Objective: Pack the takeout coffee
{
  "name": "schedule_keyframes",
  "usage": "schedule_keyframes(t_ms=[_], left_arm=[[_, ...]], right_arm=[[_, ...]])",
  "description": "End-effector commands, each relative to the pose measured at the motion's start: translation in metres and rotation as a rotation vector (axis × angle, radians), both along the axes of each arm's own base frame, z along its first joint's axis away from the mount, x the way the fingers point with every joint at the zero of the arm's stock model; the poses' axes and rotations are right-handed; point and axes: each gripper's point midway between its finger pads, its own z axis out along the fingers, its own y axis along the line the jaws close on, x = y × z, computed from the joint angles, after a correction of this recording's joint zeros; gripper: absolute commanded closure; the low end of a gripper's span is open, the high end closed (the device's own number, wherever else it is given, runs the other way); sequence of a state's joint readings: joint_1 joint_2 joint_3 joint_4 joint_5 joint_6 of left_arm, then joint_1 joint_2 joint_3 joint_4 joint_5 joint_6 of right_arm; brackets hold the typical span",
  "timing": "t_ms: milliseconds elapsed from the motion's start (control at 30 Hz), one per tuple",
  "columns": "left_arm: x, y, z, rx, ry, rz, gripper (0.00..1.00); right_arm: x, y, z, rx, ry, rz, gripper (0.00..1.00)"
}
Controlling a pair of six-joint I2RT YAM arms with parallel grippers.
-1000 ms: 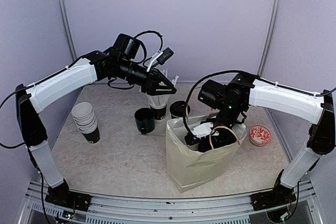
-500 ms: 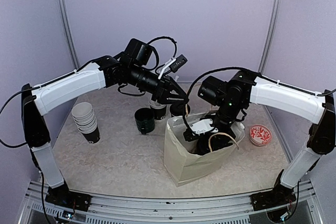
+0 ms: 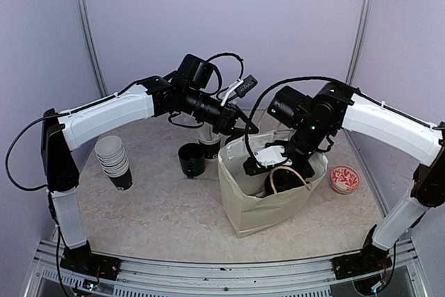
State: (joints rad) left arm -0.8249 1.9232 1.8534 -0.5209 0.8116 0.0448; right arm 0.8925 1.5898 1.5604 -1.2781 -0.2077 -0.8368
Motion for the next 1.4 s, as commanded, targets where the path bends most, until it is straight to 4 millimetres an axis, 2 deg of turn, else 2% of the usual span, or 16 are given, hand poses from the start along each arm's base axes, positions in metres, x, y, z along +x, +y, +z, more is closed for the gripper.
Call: schedule_keyframes(t_ms=[0,233,433,567,700,767,867,1100,1367], left_arm=[[0.013,-0.002,0.016,-0.045,-0.047,0.024,1.0],[0.021,-0.004,0.016,-0.049,-0.063,0.04,1.0],[0.023,-0.002,0.028,-0.055,-0.077,0.054,1.0],[0.017,0.005,0.04,-0.056,-0.077,0.057,1.0],[0.007,0.014,0.049,-0.045,-0.064,0.049,1.0],[0.004,0.019,0.048,-0.026,-0.058,0.055,1.0],[0.004,0.024,0.043,0.004,-0.054,0.075,1.0],[0.016,0.037,0.052,0.004,-0.076,0.136,1.0],[0.037,0.039,0.029,0.082,-0.089,0.186,1.0]], right_arm=[[-0.006,0.0,0.035,0.09,-0.023,0.018,0.01],[-0.013,0.0,0.044,0.125,-0.012,0.023,0.01],[-0.007,0.007,0.071,0.186,-0.07,0.031,0.01],[-0.011,0.012,0.063,0.193,-0.022,0.036,0.01],[-0.004,0.019,0.05,0.16,-0.002,0.023,0.01],[-0.003,0.023,0.05,0.16,0.004,0.047,0.01],[-0.008,0.031,0.061,0.198,0.015,0.091,0.01],[-0.02,0.044,0.091,0.273,0.022,0.155,0.01],[-0.011,0.038,0.126,0.329,-0.119,0.133,0.01]])
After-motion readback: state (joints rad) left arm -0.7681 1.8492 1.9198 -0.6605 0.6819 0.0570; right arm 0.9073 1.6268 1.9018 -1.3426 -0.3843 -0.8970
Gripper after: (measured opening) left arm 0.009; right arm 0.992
